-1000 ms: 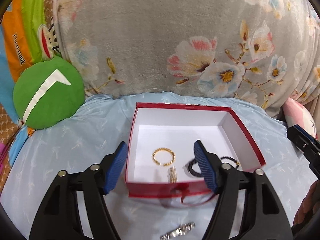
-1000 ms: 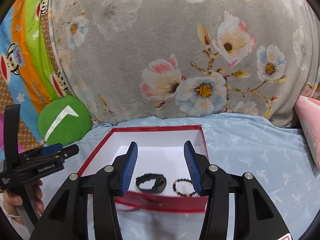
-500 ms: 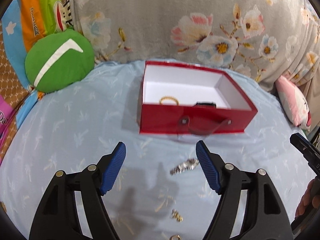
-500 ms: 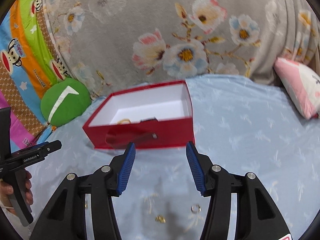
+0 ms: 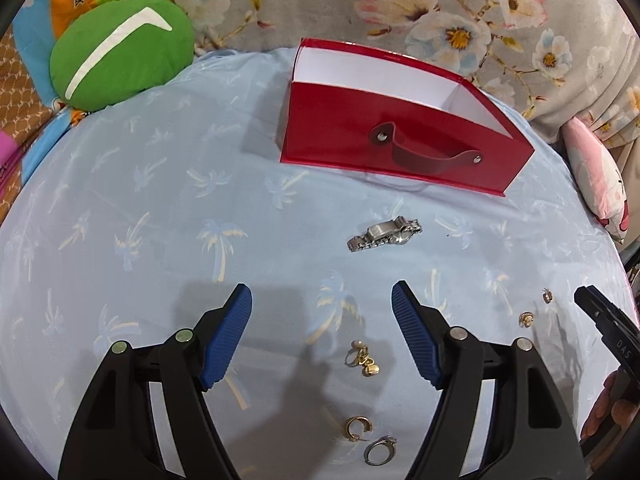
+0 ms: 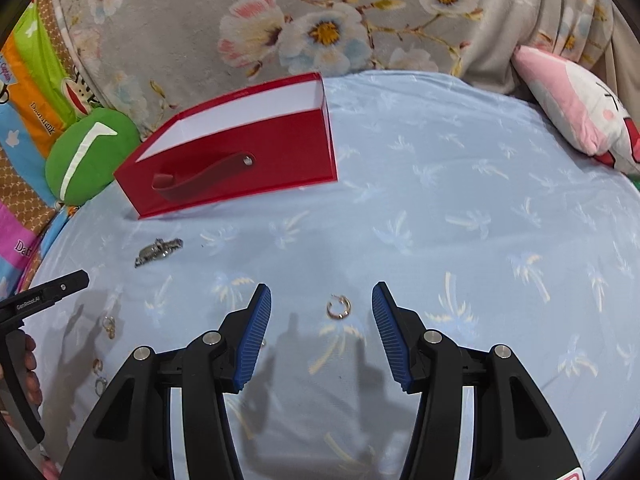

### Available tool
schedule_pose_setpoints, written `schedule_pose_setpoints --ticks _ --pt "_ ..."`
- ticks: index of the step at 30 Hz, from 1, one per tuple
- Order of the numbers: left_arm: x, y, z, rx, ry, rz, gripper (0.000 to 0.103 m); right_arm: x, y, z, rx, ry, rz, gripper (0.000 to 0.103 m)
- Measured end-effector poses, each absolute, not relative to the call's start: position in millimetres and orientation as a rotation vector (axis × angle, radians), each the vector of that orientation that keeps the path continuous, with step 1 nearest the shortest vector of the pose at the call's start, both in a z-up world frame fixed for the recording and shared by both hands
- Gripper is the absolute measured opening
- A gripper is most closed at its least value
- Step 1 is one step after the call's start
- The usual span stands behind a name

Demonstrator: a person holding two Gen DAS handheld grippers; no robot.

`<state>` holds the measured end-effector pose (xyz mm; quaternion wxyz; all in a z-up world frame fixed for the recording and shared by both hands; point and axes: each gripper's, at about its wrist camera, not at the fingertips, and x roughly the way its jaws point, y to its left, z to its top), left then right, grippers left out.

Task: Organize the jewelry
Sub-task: 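Move both grippers back over the remaining rings and earrings, then grasp the silver watch with the left gripper while the right grasps a gold hoop earring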

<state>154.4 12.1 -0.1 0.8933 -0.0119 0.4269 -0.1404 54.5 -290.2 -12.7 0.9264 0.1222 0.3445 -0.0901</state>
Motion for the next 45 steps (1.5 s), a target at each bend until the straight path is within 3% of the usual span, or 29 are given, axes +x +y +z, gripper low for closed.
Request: schedule_pose_setpoints --ticks 22,28,32,35,37,45 --pt "222.4 -52.6 -29.8 0.061 0.932 -0.352 0.070 90.9 -295.1 -50.5 0.272 0.808 -0.187 0.051" --pt "227.8 -66.2 -36.5 0.084 0.942 -0.371 0.069 95.4 -293.3 -51.8 0.252 0.815 -0.187 0.040" --pt "223.7 -72.9 -35.0 0.109 0.941 -0.390 0.052 94.6 -292.8 -52.1 0.241 0.818 -0.199 0.026" --pt "220.1 -73.3 -34.1 0.109 0.949 -0.418 0.026 93.6 -293.0 -52.8 0.239 0.818 -0.205 0.017" --pt "217.5 -73.6 -33.3 0.102 0.957 -0.438 0.012 92.8 -293.0 -52.9 0.243 0.816 -0.203 0.017" --pt "195.9 -59.9 -8.6 0.054 0.902 -0.458 0.010 83.8 -288.8 -41.9 0.248 0.781 -0.193 0.016"
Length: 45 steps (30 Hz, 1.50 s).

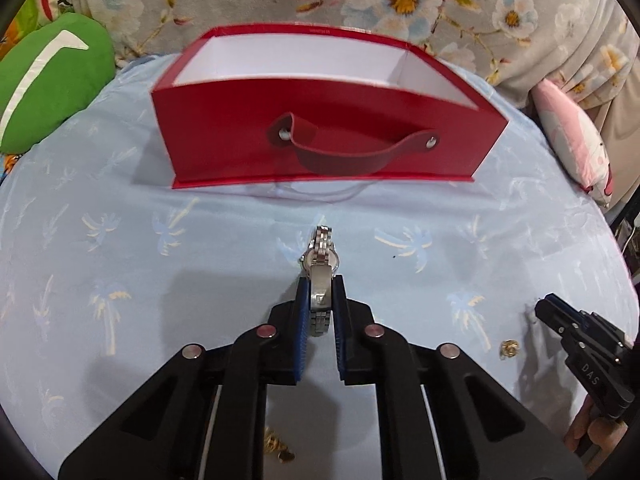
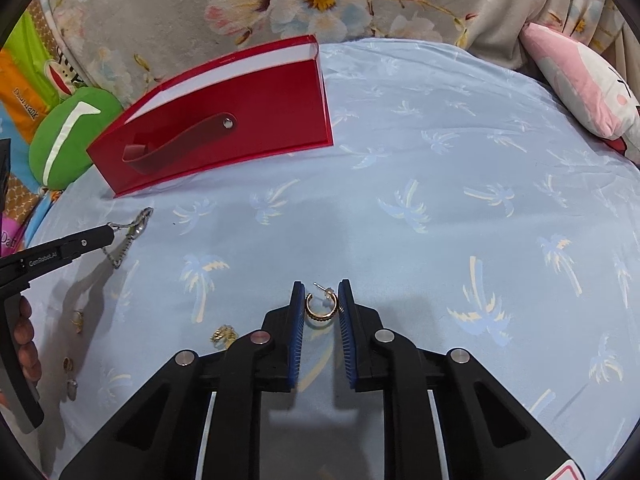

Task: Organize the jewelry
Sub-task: 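Grasp the silver watch with the left gripper while the right grasps a gold hoop earring, then carry the watch and earring over the red box and open both grippers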

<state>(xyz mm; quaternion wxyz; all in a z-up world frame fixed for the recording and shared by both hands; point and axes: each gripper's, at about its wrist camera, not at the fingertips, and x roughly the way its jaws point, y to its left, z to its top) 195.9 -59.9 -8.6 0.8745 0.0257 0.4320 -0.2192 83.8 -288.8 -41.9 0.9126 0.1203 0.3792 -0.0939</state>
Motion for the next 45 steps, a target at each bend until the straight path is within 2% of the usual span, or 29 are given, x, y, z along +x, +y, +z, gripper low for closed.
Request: schedule_pose_setpoints --ticks 14,23,45 --pt "159.8 -9.8 79.1 0.002 0.722 -0.438 0.010 68.3 -273.1 23.8 0.225 0.635 -0.119 0.016" --pt "148.0 -3.9 126.1 0.009 0.609 -0.437 0.010 70.1 -255.7 58.3 0.188 0.568 -0.061 0.016" --pt "204.8 -51.2 176.8 0.027 0.462 -0.449 0.010 144.0 -246.2 125.2 0.106 0.433 0.005 0.016"
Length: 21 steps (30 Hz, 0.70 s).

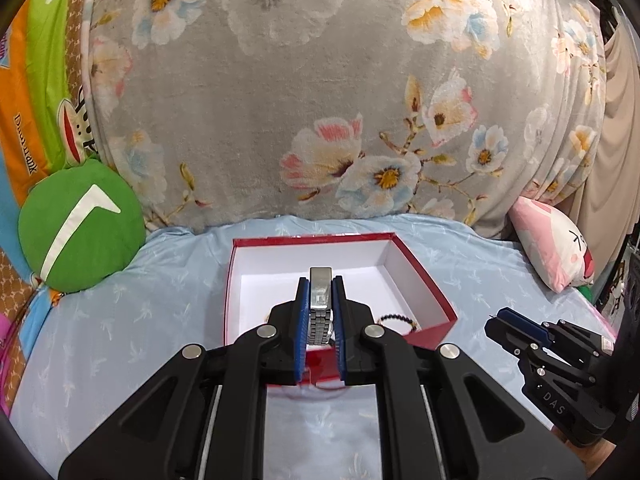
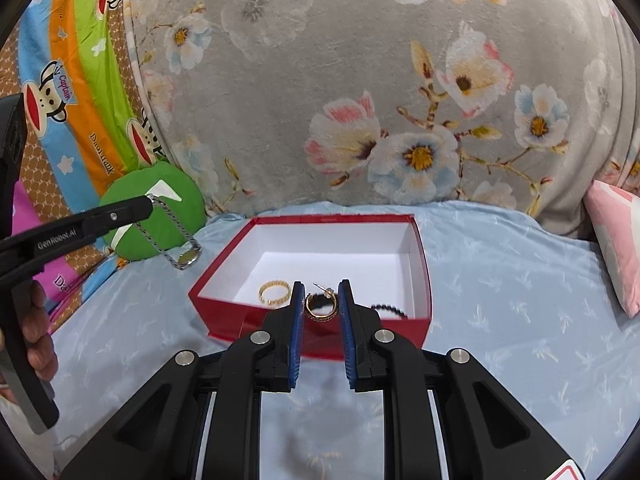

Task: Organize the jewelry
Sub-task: 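Carry the watch and earring over the red box and open both grippers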

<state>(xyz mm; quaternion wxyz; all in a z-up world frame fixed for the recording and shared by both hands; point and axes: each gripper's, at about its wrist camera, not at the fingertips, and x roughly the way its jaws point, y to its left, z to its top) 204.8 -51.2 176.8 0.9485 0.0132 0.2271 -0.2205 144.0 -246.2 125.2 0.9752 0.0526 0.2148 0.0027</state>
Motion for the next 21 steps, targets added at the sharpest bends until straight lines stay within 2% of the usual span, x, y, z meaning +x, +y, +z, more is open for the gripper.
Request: schedule_pose_setpoints --ticks 11,21 --pt "276.3 -77.8 167.2 0.034 0.488 -0.399 0.010 225.6 -257.0 143.6 0.093 0.425 0.012 0.016" --pt "328.5 -89.8 140.5 0.040 0.538 -0.360 0.010 288.6 -262.0 131.2 0.071 0.460 -0.008 0.016"
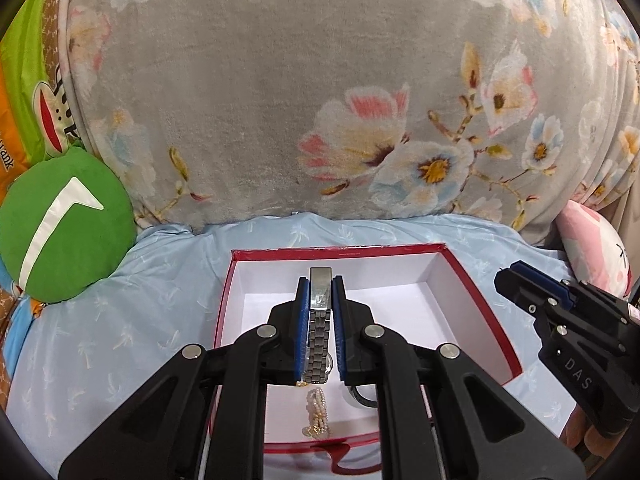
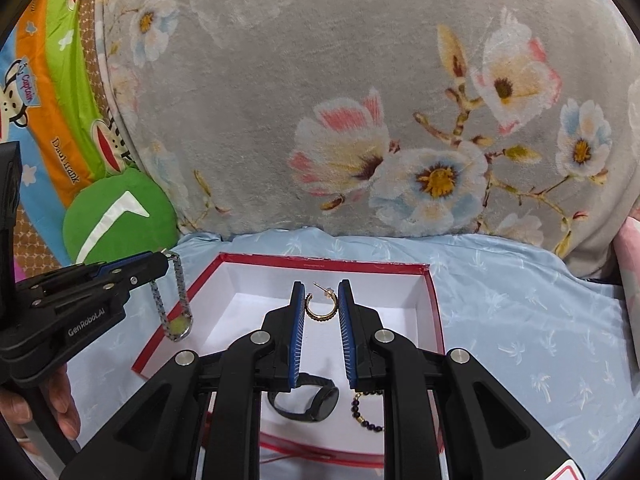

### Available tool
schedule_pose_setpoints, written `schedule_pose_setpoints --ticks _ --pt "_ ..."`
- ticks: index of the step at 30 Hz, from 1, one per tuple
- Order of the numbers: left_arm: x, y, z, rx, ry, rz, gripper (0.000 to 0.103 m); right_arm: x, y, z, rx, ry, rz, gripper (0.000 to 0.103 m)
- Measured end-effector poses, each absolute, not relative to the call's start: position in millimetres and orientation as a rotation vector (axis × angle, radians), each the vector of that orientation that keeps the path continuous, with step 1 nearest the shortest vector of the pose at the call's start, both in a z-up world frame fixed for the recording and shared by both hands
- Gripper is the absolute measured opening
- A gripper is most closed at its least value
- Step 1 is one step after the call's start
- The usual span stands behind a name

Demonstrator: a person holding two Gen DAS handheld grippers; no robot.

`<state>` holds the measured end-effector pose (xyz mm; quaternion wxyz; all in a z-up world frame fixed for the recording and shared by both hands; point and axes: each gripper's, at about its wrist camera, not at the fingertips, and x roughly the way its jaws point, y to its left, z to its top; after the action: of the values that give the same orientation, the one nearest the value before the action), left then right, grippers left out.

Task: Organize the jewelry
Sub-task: 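Carry the watch and earring over the red box and open both grippers, then move both grippers back over the remaining gold earrings on the sheet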

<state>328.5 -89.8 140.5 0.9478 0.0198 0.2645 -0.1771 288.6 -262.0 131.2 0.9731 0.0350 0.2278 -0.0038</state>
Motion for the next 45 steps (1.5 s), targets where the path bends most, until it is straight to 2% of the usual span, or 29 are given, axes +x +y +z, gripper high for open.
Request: schedule_pose_setpoints --ticks 8,9,10,11,12,13,19,23,33,38,45 --pt "352.9 -94.3 120.6 0.039 0.548 -0.320 0.011 323.8 -266.1 99.8 0.079 0.535 -0.011 0.017" --pt "352.9 -93.1 120.4 0.033 0.532 -0.308 0.014 325.3 -265.4 97.4 0.072 0.536 -0.025 0.019" --pt "353.5 -92.2 121.0 0.029 0.528 -0.300 0.026 326.7 -265.0 94.5 0.062 0.537 -0.037 0.022" --pt "354.2 -91.2 121.8 0.025 0.528 -0.299 0.035 327.5 -264.8 92.4 0.055 0.540 -0.042 0.033" --pt "354.0 -88.8 123.5 0.015 0.520 -0.293 0.050 326.0 -265.4 91.7 0.056 0.532 -0.051 0.042" --pt "352.9 -87.3 124.8 0.009 0.512 -0.289 0.052 323.4 -266.2 91.9 0.060 0.522 -0.059 0.045" --pt "335.0 -68.2 134.0 -0.028 0.511 -0.302 0.052 298.1 -272.7 103.5 0.107 0.479 -0.053 0.047" --pt "309.7 -48.2 141.5 -0.047 0.507 -0.299 0.052 263.7 -273.3 114.5 0.124 0.446 -0.043 0.053" --pt "233.7 -6.9 147.6 -0.054 0.521 -0.296 0.054 179.3 -266.3 119.1 0.140 0.432 -0.024 0.054" --pt "202.5 4.1 133.1 -0.045 0.559 -0.301 0.054 142.2 -260.2 103.2 0.130 0.462 -0.037 0.055" --pt "169.6 8.3 85.6 -0.064 0.690 -0.322 0.054 97.0 -255.1 43.6 0.169 0.599 -0.049 0.055"
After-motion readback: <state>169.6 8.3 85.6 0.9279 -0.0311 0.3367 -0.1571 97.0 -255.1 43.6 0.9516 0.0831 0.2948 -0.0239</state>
